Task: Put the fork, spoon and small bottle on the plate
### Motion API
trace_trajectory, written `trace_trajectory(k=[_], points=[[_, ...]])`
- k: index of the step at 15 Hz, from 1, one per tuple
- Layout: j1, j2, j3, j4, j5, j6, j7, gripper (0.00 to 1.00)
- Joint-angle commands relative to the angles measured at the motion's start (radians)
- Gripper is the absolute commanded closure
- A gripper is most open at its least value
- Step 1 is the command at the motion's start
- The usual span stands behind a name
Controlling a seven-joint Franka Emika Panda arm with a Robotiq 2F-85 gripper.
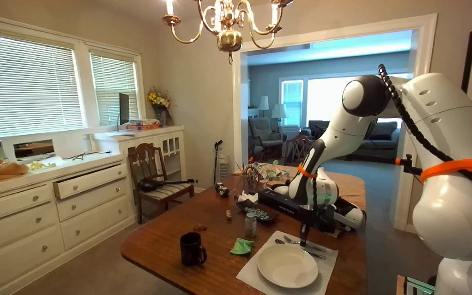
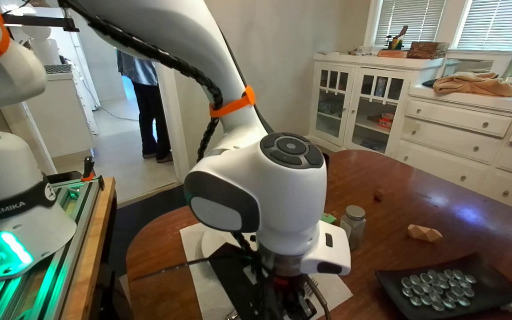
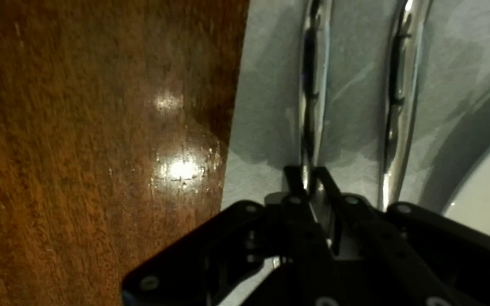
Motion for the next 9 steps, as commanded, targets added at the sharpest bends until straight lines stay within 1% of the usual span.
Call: trace_trajectory(k=[1, 6, 8, 9], points=[[0.115, -0.060, -0.088, -0.061, -0.043, 0.011, 0.112, 0.97], [0.266, -0.118, -0.198, -0.105, -0.119, 0.021, 0.232, 0.97], [0.307, -0.145, -0.220, -0.125, -0.142, 0.014, 0.271, 0.97], [0.320, -0.161, -0.219, -0.144, -0.149, 0.011, 0.281, 0.97]])
